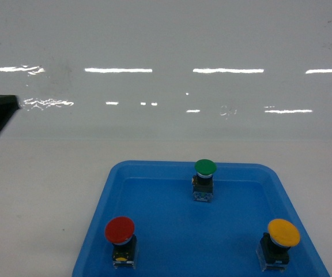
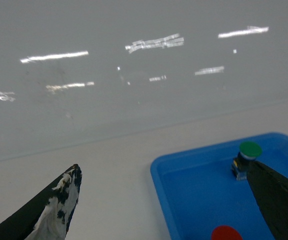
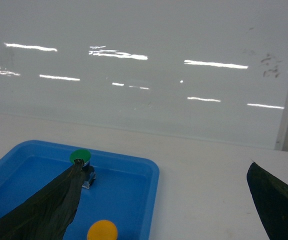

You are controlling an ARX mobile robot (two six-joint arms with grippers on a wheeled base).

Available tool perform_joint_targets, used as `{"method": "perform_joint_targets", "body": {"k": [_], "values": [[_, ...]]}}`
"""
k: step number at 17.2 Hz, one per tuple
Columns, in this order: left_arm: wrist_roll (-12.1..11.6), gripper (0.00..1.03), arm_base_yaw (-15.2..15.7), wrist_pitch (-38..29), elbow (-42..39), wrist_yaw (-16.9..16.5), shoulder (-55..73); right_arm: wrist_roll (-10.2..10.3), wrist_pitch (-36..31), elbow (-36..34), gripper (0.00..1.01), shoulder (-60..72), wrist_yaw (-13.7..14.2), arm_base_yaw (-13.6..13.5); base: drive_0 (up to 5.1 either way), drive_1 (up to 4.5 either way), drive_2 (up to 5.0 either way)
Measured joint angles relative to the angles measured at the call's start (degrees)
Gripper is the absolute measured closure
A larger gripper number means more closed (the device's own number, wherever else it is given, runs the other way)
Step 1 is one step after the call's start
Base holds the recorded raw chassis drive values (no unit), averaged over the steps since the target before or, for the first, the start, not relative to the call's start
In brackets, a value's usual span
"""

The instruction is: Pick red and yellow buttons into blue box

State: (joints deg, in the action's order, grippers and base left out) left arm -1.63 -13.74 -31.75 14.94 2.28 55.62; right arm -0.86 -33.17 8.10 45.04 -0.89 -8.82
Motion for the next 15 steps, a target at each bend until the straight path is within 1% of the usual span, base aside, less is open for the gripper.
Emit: {"method": "perform_joint_targets", "body": {"k": [1, 2, 3, 4, 5, 7, 8, 9, 10, 11, 12, 13, 14, 15], "values": [[-0.33, 0.05, -1.11, 0.0, 3.06, 0.24, 6.4, 0.26, -1.2, 2.51, 0.03, 6.49, -1.79, -0.17, 0.0, 0.0, 0.0], [-0.37, 0.05, -2.08, 0.74, 6.05, 0.24, 12.02, 0.44, -3.06, 4.81, 0.03, 12.63, -2.21, -0.59, 0.0, 0.0, 0.0], [-0.31, 0.05, -2.43, 0.31, 8.63, 0.11, 16.94, 0.9, -2.01, 7.54, 0.03, 18.05, -3.76, -0.66, 0.0, 0.0, 0.0], [-0.31, 0.05, -2.47, 1.31, 10.84, -0.07, 20.26, 1.16, -3.15, 9.57, 0.03, 22.84, -2.97, -1.38, 0.0, 0.0, 0.0], [-0.31, 0.05, -2.47, 2.6, 12.72, -0.11, 23.02, 1.38, -1.53, 11.52, 0.03, 25.73, -3.52, -1.46, 0.0, 0.0, 0.0], [-0.31, 0.05, -2.49, 2.86, 12.81, -0.15, 23.43, 1.57, 1.18, 13.7, 0.03, 30.01, -3.76, -2.16, 0.0, 0.0, 0.0], [-0.31, 0.05, -2.56, 2.69, 12.81, -0.13, 23.28, 1.66, 2.23, 13.84, 0.03, 31.54, -4.33, -2.95, 0.0, 0.0, 0.0], [-0.33, 0.05, -2.56, 2.78, 12.81, -0.13, 23.26, 1.27, 2.71, 13.92, 0.03, 33.92, -4.9, -4.98, 0.0, 0.0, 0.0], [-0.31, 0.05, -2.58, 2.73, 12.81, -0.15, 23.26, 1.05, 2.32, 14.08, 0.03, 35.71, -3.78, -6.38, 0.0, 0.0, 0.0], [-0.31, 0.05, -2.62, 2.73, 12.81, -0.15, 23.26, 1.36, 1.86, 14.34, 0.03, 38.01, -3.74, -7.89, 0.0, 0.0, 0.0], [-0.31, 0.05, -2.62, 2.73, 12.81, -0.13, 23.26, 1.36, 1.38, 15.15, 0.03, 40.89, -1.68, -9.9, 0.0, 0.0, 0.0], [-0.31, 0.05, -2.62, 2.73, 12.81, -0.13, 23.26, 1.57, 0.98, 16.06, 0.03, 43.19, -0.35, -11.28, 0.0, 0.0, 0.0], [-0.31, 0.05, -2.62, 2.73, 12.81, -0.13, 23.26, 1.62, 0.57, 16.85, 0.03, 45.16, 1.16, -12.52, 0.0, 0.0, 0.0], [-0.33, 0.05, -2.62, 2.73, 12.81, -0.15, 23.26, 1.95, 0.55, 17.49, 0.03, 46.56, 1.92, -13.35, 0.0, 0.0, 0.0]]}}
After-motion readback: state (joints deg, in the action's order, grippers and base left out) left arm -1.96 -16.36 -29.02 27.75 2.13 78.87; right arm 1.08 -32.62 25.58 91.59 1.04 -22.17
